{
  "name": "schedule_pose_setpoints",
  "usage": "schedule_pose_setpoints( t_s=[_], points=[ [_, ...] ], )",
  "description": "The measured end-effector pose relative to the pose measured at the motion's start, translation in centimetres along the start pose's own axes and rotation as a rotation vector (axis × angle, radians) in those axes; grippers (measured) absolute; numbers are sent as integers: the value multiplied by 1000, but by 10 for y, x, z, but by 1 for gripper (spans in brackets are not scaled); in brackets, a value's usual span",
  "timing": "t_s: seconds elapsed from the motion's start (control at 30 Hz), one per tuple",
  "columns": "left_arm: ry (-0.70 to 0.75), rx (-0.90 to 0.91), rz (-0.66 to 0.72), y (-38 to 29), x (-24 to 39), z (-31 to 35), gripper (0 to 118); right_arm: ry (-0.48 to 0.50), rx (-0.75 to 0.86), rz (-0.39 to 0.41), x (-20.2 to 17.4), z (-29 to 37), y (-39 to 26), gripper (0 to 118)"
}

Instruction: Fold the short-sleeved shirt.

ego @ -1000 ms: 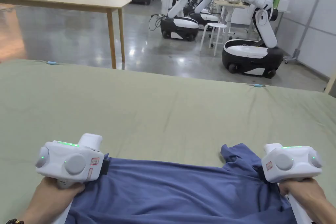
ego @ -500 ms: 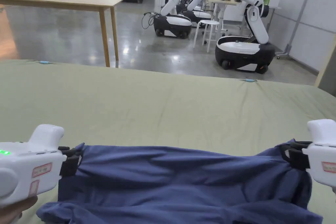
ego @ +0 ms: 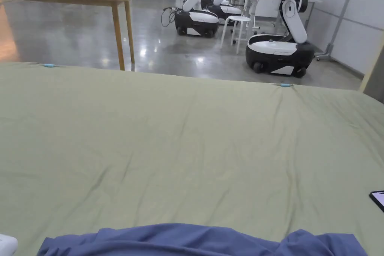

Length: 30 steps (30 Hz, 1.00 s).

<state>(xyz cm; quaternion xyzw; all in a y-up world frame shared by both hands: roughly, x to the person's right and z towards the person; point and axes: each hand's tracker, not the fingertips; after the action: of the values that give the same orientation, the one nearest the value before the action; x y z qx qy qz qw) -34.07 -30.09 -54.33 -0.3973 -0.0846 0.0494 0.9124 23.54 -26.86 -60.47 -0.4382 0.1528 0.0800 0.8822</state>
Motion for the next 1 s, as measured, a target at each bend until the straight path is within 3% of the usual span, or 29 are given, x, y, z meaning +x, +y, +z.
schedule_pose_setpoints(
  t_s=[0.1,0.23,0.37,0.4,0.43,0.5,0.53,0.57,0.67,0.8,0.83,0.87,0.9,0.93,0.97,1.0],
  points=[
    [25,-32,3,-5,-2,-18,2,-107,-83,57,-1,-30,-7,0],
    [46,-46,24,-11,-8,-35,2,-112,-111,-27,15,-57,-9,1],
    [49,-31,41,-9,-10,-33,3,-116,-98,-30,16,-57,-9,3],
    [47,-26,46,-8,-10,-32,8,-119,-89,-24,16,-57,-9,12],
    [41,-16,50,-7,-10,-30,17,-117,-71,-19,15,-51,-13,30],
    [37,1,61,-6,-11,-23,83,-198,-20,-4,15,-38,-15,100],
    [25,18,83,-6,-12,-19,109,-232,-4,-4,16,-31,-16,118],
    [-7,40,110,-6,-13,-13,116,-200,19,-26,16,-18,-21,113],
    [-78,140,157,-3,-9,20,115,-116,187,-144,7,42,-20,112],
    [-135,273,188,-14,-8,58,115,-22,481,-183,-25,109,-42,112],
    [-158,300,197,-17,-7,66,112,12,507,-190,-32,117,-44,112],
    [-187,345,208,-20,-6,73,98,35,538,-189,-40,124,-47,107],
    [-186,345,216,-25,-4,78,74,29,567,-174,-48,128,-49,96],
    [-173,343,219,-26,-3,79,41,2,585,-163,-55,131,-50,67],
    [-143,341,218,-28,-2,79,3,-41,560,-154,-62,128,-38,6],
    [-121,349,198,-28,2,81,2,-85,527,-165,-65,126,-36,0]
  ],
)
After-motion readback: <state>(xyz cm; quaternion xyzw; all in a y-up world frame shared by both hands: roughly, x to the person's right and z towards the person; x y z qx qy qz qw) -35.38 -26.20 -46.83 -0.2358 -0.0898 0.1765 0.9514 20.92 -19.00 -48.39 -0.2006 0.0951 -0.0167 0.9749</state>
